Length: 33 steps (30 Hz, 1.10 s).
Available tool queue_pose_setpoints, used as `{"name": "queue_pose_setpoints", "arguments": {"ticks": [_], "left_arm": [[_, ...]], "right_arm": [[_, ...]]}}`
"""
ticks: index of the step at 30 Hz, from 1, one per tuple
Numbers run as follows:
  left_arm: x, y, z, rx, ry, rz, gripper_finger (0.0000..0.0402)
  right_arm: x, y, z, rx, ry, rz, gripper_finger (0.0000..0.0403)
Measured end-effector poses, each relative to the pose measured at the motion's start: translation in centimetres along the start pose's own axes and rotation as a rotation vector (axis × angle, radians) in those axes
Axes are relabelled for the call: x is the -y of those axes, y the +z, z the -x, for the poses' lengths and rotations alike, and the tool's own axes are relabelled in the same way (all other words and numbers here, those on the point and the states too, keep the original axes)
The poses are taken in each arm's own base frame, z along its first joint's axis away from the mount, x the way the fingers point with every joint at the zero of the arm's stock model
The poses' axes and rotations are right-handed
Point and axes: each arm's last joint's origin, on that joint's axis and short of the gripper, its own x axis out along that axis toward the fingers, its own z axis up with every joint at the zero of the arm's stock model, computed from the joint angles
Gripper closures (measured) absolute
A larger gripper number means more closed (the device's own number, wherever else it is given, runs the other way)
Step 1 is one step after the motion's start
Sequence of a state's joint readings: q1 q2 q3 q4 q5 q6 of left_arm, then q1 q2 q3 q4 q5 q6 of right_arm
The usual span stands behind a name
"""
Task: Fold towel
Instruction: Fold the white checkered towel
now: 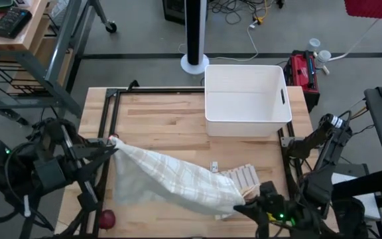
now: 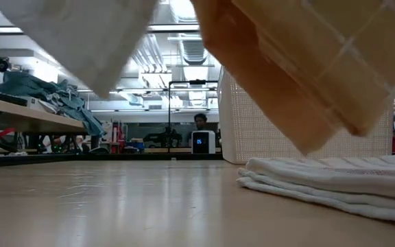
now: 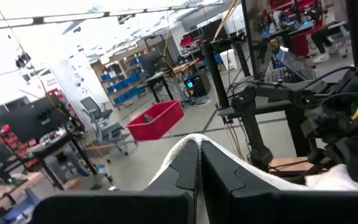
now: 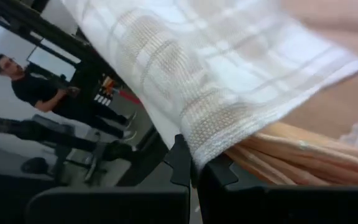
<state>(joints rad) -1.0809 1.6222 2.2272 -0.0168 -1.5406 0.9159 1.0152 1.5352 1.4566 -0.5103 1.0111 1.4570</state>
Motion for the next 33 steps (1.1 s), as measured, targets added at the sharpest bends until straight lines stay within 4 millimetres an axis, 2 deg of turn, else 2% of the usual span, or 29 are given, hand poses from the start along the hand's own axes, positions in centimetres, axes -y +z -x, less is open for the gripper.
{"name": "queue_pose_setpoints", "arguments": {"ticks": [10, 14, 19, 26, 33], "left_arm": [[-0.6, -0.6, -0.7, -0.007, 0.022, -0.064, 0.0401], [-0.6, -0.6, -0.8, -0.006, 0.023, -0.089, 0.0401], [-0.9, -1.0, -1.3, -0.015, 0.04, -0.154, 0.0401], [-1.0, -1.8, -3.0, -0.049, 0.096, -0.252, 0.0401], [-1.3, -3.2, -6.0, -0.113, 0.193, -0.329, 0.0401]], "right_arm": [[-1.1, -0.8, -1.2, -0.176, 0.078, -0.265, 0.0403], [-0.4, -1.0, -1.4, -0.193, 0.017, -0.306, 0.0403], [2.2, -0.2, -1.1, -0.181, -0.196, -0.27, 0.0403], [4.7, 3.4, 0.8, -0.134, -0.381, -0.15, 0.0403], [6.4, 4.4, -0.6, -0.189, -0.523, -0.029, 0.0403]]}}
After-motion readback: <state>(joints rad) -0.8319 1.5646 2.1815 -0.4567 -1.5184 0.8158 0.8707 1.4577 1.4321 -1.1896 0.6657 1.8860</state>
